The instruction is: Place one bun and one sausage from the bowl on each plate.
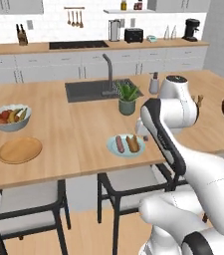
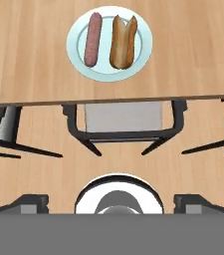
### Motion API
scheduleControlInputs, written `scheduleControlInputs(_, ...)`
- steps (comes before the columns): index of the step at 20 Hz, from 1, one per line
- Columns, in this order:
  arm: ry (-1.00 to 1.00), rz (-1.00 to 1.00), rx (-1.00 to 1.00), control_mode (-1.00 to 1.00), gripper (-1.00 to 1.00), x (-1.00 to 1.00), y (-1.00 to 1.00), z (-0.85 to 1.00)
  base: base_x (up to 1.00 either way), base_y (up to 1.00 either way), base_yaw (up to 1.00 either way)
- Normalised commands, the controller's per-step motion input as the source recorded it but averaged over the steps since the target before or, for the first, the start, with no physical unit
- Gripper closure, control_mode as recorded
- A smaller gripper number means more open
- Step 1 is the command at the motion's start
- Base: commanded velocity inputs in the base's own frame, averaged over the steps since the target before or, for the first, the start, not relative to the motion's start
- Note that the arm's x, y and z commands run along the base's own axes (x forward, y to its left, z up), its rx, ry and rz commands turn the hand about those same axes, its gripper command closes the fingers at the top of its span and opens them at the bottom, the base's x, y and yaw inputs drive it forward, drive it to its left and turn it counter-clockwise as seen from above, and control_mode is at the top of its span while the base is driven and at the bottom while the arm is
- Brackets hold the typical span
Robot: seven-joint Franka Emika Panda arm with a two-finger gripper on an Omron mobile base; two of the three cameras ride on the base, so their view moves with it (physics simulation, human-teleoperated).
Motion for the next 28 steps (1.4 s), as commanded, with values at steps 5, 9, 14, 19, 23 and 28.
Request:
scheduleControlInputs(5, 0.00, 0.00, 0.00, 1.00, -1.00, 0.00, 0.00, 0.00, -0.02, -1.00, -0.05)
scheduleControlInputs(9, 0.00, 0.00, 0.00, 1.00, -1.00, 0.00, 0.00, 0.00, 0.26, -1.00, -0.03)
scheduleControlInputs(14, 0.00, 0.00, 0.00, 1.00, -1.00, 0.00, 0.00, 0.00, 0.38, -1.00, -0.02)
scheduleControlInputs(19, 0.00, 0.00, 0.00, 1.00, -1.00, 0.00, 0.00, 0.00, 0.32, -0.98, -0.04)
scheduleControlInputs(23, 0.00, 0.00, 0.00, 1.00, -1.00, 0.00, 0.00, 0.00, 0.21, -0.83, -0.07)
scheduleControlInputs(28, 0.00, 0.00, 0.00, 1.00, -1.00, 0.00, 0.00, 0.00, 0.33, -0.45, -0.04)
